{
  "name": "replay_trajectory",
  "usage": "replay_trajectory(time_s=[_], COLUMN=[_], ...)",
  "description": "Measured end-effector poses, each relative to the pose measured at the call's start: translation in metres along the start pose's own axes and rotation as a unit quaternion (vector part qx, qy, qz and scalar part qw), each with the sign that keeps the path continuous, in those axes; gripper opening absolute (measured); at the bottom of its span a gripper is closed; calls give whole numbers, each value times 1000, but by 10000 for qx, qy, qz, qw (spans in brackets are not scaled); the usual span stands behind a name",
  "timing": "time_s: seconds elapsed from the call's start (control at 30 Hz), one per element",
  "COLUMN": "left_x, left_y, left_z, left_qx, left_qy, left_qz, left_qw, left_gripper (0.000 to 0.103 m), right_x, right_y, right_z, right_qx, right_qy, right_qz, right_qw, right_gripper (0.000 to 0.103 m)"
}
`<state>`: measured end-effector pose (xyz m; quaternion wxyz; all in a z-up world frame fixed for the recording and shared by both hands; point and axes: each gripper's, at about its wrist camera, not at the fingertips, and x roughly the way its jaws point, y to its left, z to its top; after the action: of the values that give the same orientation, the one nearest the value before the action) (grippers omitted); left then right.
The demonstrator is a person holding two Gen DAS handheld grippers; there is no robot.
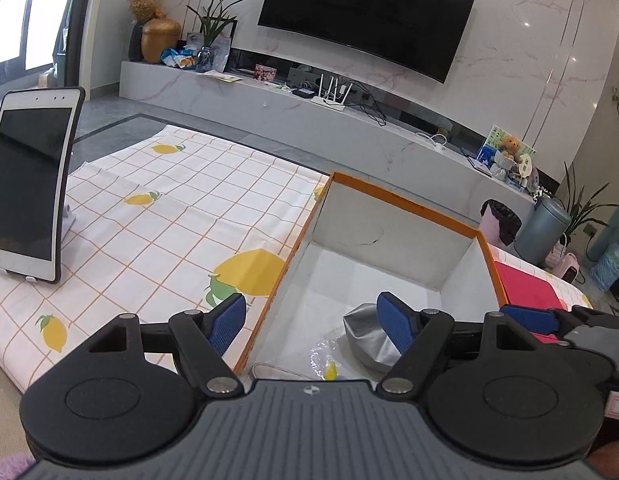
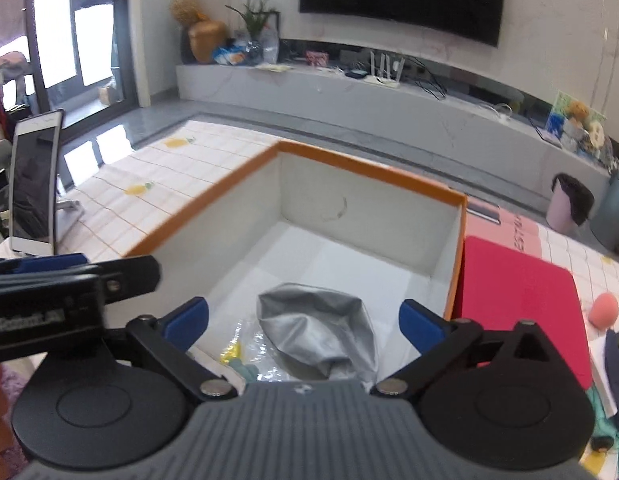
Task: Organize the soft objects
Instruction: 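Move both open tools away from the box back toward the soft items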
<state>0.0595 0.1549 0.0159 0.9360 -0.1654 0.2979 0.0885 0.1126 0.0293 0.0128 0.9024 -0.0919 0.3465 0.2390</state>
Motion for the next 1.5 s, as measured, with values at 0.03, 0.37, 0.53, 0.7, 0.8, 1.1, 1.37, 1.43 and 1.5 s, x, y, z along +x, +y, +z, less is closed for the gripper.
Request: replay_trajectory(time_s=[0.03, 0.37, 0.53, 0.7, 0.8, 1.1, 1.37, 1.43, 1.5], left_x=[0, -3, 1, 4, 5, -14, -29, -29, -28], left_y=[0, -2, -2, -2, -2, -19, -54, -65, -77], left_z=[0, 1, 0, 0, 0, 5, 12, 12, 12], left_qx=[1, 83, -20, -73, -190, -149, 180, 287, 392], left_qy=[-1, -10, 61, 118, 254, -44, -238, -247, -223], left_qz=[3, -290, -466, -378, -458, -583, -710, -752, -842], left_qw=[10000, 9995, 9989, 9992, 9984, 9982, 9970, 9964, 9954], left_gripper=[88, 88, 88, 88, 89, 90, 91, 91, 91], right_x=[-2, -2, -3, -7, -16, -47, -91, -101, -110], right_y=[2, 10, 7, 3, 0, -20, -63, -81, -101], right_z=[0, -1, 0, 1, 0, -1, 8, 10, 12], right_qx=[-42, -207, -178, -61, -15, 301, 480, 533, 609], right_qy=[-23, 85, 103, 140, 64, -97, -309, -332, -331], right_qz=[25, -172, -168, -197, -218, -552, -1068, -1290, -1468], right_qw=[10000, 9996, 9996, 9997, 9997, 9980, 9926, 9896, 9867], right_gripper=[100, 100, 100, 100, 100, 100, 100, 100, 100])
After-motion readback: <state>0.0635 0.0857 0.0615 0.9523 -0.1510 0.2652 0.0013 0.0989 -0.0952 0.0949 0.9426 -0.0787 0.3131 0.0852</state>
